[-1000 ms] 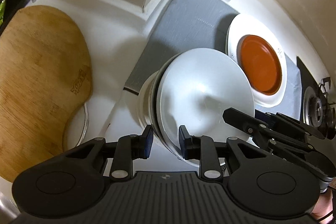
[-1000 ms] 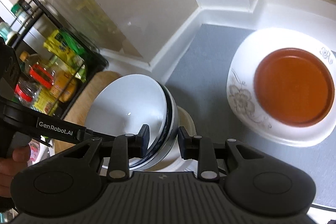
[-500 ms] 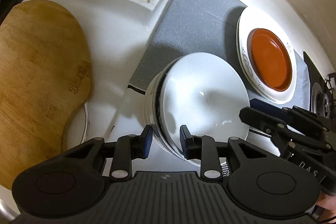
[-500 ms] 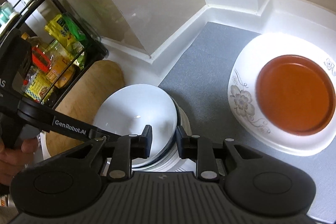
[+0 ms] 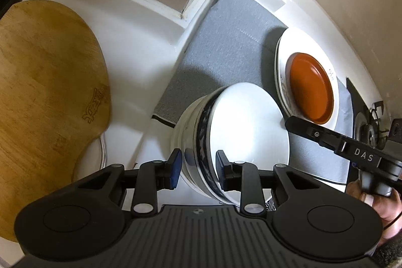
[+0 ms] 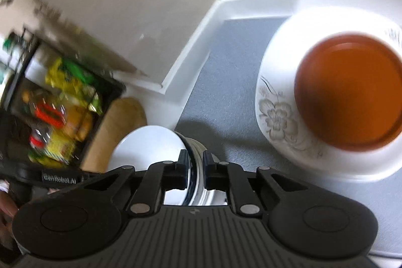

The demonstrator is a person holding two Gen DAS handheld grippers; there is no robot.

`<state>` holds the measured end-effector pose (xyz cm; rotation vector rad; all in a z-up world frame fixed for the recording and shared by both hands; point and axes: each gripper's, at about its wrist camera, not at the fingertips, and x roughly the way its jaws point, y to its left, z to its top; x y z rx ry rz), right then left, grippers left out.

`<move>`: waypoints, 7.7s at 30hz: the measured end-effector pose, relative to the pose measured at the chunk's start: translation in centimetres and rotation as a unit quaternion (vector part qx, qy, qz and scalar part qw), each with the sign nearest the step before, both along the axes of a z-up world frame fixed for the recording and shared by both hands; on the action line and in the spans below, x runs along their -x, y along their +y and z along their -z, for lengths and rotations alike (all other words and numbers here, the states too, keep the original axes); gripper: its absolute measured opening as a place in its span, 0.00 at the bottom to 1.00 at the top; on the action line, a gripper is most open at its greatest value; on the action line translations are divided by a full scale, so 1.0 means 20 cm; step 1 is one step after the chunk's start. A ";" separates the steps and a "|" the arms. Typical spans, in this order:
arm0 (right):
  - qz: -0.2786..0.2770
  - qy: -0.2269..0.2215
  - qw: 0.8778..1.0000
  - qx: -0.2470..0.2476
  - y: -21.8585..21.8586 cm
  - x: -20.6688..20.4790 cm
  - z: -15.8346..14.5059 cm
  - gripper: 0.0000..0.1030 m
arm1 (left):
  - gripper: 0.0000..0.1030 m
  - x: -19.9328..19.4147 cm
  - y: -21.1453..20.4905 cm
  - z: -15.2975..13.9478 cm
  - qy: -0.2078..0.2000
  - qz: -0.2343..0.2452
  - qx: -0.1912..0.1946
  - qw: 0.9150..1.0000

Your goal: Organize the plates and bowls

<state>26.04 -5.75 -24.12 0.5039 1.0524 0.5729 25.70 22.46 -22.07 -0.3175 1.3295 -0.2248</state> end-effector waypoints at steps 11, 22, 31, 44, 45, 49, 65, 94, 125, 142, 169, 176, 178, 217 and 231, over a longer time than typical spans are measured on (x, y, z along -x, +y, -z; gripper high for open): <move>-0.029 -0.012 0.999 0.033 0.06 0.03 -0.04 0.17 | 0.29 -0.07 0.14 0.04 0.007 -0.032 0.057 0.998; -0.005 0.044 0.999 -0.005 0.02 0.03 0.09 0.57 | 0.41 -0.10 0.13 0.20 0.049 -0.025 0.070 0.996; -0.018 0.080 0.996 -0.024 0.09 0.04 0.20 0.58 | 0.50 -0.08 0.05 0.26 0.063 -0.003 0.076 0.995; -0.019 0.048 0.999 0.017 0.09 0.05 0.10 0.44 | 0.43 -0.03 -0.03 0.18 0.060 0.009 0.057 0.996; -0.018 0.047 0.999 0.017 0.08 0.06 0.09 0.44 | 0.43 -0.03 -0.03 0.18 0.059 0.011 0.057 0.997; -0.005 0.044 0.999 0.010 0.06 0.06 0.07 0.44 | 0.43 -0.05 -0.07 0.14 0.053 0.019 0.052 0.997; 0.059 -0.006 0.998 0.015 -0.23 0.03 -0.13 0.44 | 0.44 -0.21 -0.40 -0.09 0.014 0.071 0.028 0.997; 0.190 0.008 0.981 -0.032 -0.94 -0.20 -0.01 0.44 | 0.45 -0.66 -1.15 -0.08 -0.002 0.172 0.000 0.985; 0.200 0.013 0.976 0.082 -0.71 -0.17 0.06 0.67 | 0.49 -0.61 -1.09 0.11 -0.051 0.169 0.013 0.984; 0.287 -0.026 0.942 0.175 -0.52 0.11 -0.14 0.89 | 0.85 -0.33 -0.96 -0.16 -0.153 0.142 -0.032 0.977; 0.234 -0.078 0.941 0.230 -0.39 1.12 -1.08 1.00 | 0.99 0.99 -1.13 -1.20 -0.260 0.100 -0.148 0.949; 0.239 -0.088 0.932 0.258 -0.39 1.35 -1.31 1.00 | 1.00 1.23 -1.18 -1.39 -0.270 0.068 -0.170 0.945; 0.238 -0.085 0.931 0.265 -0.39 1.39 -1.36 1.00 | 1.00 1.28 -1.21 -1.43 -0.282 0.076 -0.187 0.938; 0.243 -0.081 0.934 0.251 -0.48 1.58 -1.38 0.99 | 1.00 1.46 -1.35 -1.48 -0.281 0.080 -0.213 0.932; 0.237 -0.081 0.933 0.256 -0.45 1.58 -1.37 0.99 | 1.00 1.46 -1.30 -1.46 -0.278 0.079 -0.212 0.934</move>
